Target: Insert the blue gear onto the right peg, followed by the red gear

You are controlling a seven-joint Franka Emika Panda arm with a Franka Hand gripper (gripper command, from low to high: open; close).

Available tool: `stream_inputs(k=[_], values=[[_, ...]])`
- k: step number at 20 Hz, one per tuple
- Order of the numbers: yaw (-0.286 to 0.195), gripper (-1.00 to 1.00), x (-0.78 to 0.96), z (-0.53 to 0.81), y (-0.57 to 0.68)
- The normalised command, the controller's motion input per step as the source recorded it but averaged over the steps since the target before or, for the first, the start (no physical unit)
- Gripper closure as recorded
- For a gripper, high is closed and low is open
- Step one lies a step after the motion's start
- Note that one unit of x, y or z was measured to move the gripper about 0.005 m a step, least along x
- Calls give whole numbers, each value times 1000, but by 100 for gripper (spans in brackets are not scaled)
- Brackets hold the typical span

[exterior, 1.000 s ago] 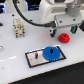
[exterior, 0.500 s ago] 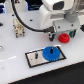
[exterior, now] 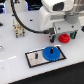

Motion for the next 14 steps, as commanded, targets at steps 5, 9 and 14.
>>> stream_inputs(k=[5,9,14], values=[[0,100,10,-12,166],[0,100,18,13,163],[0,100,107,344,68]])
